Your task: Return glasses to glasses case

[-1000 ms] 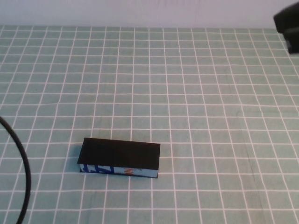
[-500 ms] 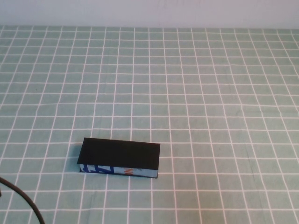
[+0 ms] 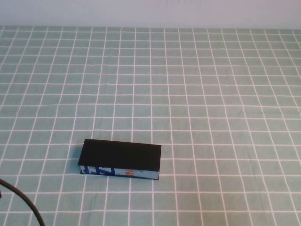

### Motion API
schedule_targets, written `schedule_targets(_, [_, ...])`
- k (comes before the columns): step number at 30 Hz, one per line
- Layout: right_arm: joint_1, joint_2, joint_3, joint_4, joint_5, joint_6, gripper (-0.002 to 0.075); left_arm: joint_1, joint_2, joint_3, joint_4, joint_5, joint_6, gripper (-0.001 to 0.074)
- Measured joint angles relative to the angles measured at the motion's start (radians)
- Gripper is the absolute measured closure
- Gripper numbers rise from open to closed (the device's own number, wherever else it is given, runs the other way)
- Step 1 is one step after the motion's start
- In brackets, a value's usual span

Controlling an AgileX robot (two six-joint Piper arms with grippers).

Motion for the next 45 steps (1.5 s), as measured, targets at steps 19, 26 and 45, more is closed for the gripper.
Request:
schedule_targets(19, [0.000, 0.000, 0.000, 0.001, 0.028, 0.000, 0.0739, 0.008, -0.064, 0.035, 0.000, 0.000, 0.000, 0.0736])
schedule_targets(26, [0.000, 0.000, 0.000, 0.001, 0.032, 0.000, 0.0739, 0.008, -0.302, 0.231, 0.180, -0.199, -0.114, 0.0736])
schedule_targets(45, [0.000, 0.000, 0.000, 0.001, 0.032, 0.000, 0.0739, 0.076, -0.474, 0.452, 0.283, -0.036, -0.251, 0.0736])
